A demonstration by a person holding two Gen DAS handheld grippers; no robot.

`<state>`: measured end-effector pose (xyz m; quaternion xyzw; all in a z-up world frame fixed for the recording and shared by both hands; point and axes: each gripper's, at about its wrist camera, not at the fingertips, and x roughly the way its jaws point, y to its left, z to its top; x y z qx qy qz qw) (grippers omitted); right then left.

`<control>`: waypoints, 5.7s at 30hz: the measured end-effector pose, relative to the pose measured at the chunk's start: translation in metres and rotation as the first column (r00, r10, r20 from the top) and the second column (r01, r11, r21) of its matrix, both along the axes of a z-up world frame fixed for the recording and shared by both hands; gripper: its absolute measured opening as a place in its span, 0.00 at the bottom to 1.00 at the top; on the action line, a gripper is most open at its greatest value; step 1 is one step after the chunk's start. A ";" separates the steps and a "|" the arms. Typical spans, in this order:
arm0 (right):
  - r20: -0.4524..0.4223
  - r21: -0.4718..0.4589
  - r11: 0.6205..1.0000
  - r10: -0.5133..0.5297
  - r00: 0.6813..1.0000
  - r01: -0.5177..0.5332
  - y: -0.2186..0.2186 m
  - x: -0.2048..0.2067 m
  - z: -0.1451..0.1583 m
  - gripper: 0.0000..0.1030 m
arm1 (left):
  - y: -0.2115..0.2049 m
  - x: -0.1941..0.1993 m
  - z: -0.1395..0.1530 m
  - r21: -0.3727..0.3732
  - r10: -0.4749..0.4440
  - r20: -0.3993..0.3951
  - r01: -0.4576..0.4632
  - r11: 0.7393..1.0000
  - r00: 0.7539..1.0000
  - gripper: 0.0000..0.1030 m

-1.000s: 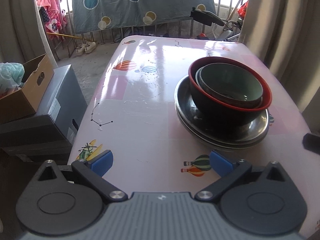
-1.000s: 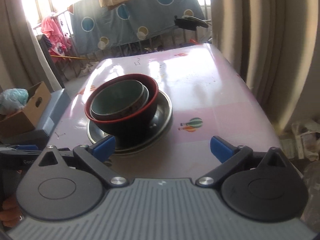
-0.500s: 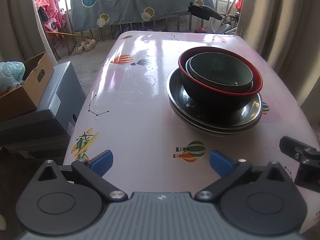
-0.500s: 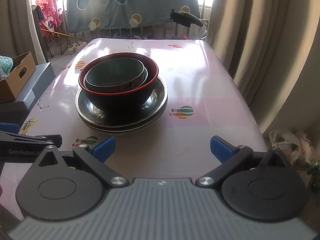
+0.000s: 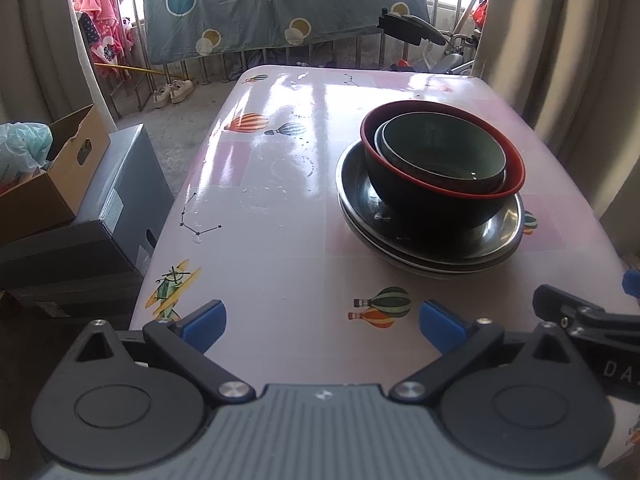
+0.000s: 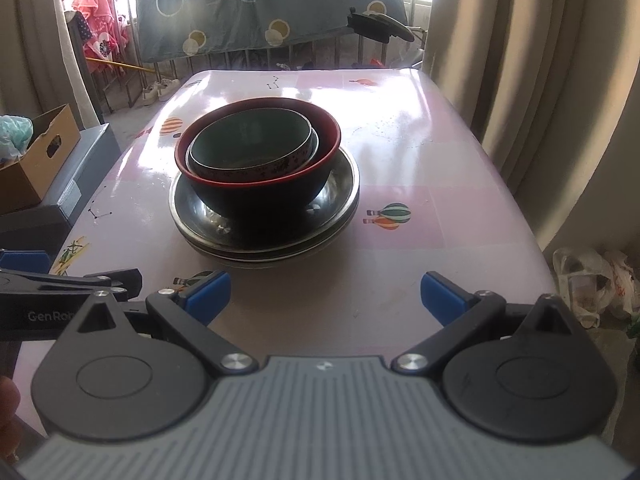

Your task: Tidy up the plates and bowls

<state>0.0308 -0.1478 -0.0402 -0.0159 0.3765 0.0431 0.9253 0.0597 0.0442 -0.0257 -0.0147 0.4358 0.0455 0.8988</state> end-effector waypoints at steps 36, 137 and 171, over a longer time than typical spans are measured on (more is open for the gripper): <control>-0.031 -0.002 1.000 -0.025 0.999 0.025 0.000 0.007 -0.004 0.99 | 0.001 0.004 -0.005 -0.001 0.012 -0.025 -0.012 1.000 1.000 1.00; -0.046 0.000 1.000 -0.018 0.999 0.018 0.002 0.010 -0.010 0.99 | 0.002 0.003 -0.006 0.005 0.021 -0.035 -0.021 1.000 0.999 1.00; -0.047 0.003 1.000 -0.017 0.999 0.017 0.002 0.011 -0.010 0.99 | 0.002 0.002 -0.006 0.008 0.024 -0.035 -0.024 1.000 0.999 1.00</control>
